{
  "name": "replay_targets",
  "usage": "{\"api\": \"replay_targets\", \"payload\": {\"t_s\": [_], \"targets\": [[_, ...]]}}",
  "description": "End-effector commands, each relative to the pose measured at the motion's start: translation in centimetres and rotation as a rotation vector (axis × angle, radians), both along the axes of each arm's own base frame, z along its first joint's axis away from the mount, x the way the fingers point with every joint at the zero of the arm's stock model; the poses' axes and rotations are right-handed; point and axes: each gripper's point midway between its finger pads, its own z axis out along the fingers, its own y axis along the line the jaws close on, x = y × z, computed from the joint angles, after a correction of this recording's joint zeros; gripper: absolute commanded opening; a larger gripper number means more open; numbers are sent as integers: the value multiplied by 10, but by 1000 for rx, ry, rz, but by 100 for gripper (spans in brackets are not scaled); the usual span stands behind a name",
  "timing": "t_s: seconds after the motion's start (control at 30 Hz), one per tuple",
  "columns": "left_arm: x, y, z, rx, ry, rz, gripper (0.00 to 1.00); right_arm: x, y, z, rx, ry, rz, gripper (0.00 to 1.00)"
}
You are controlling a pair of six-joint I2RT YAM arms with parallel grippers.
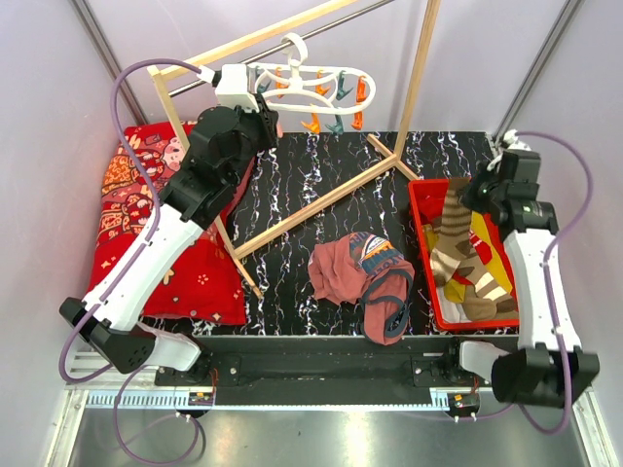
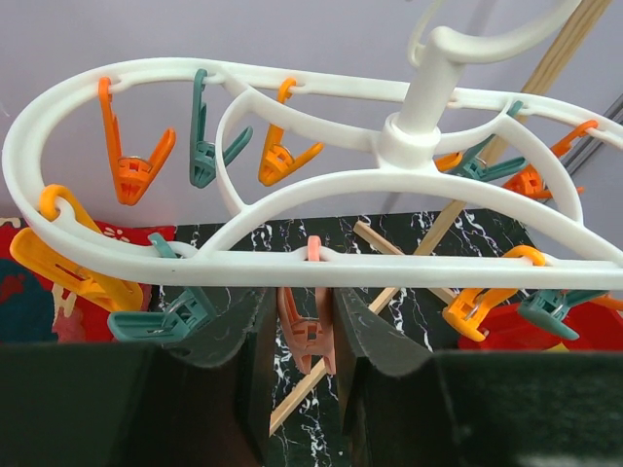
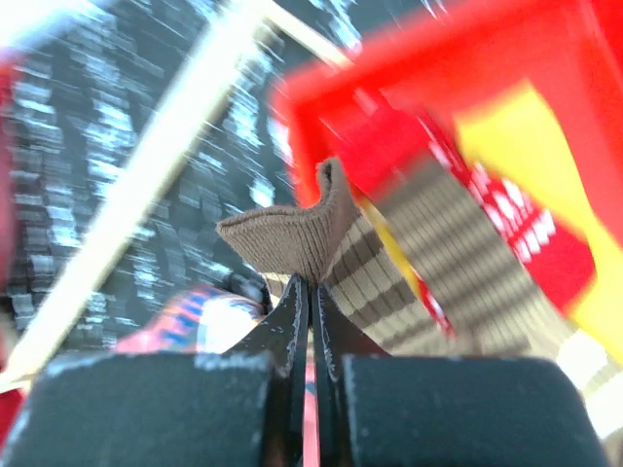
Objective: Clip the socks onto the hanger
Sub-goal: Pick up the sock from the bin, then clamp the sock onto the hanger.
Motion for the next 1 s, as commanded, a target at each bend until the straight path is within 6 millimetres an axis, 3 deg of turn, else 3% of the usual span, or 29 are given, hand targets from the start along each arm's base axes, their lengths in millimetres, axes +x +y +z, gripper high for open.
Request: {"api": "replay_targets", "payload": {"t_s": [0.0,0.1,0.2,0.23,0.27,0.47,0.8,0.97], "targets": [[-12,6,28,-52,-63,-15,0,5,37,100,31,-345,238,0],[-12,5,30,-59,-67,-23,0,-3,64,144,60,-502,377,0],[-14,2,33,-73,-65,-37,0,-13,98,172,84,-596,532,0],[-15,1,34,-79,-68,-44,0,-17,122,174,100,-601,612,0],[-15,0,34,-83,-67,-48,0,-19,133,179,95,-616,646,0],[-17,-5,35,-99,-60,-74,0,-25,209,183,116,-665,857,0],[-21,-8,37,-119,-57,-101,0,-32,302,178,153,-728,1044,0],[-23,-9,36,-128,-51,-110,0,-18,335,172,147,-793,1044,0]]}}
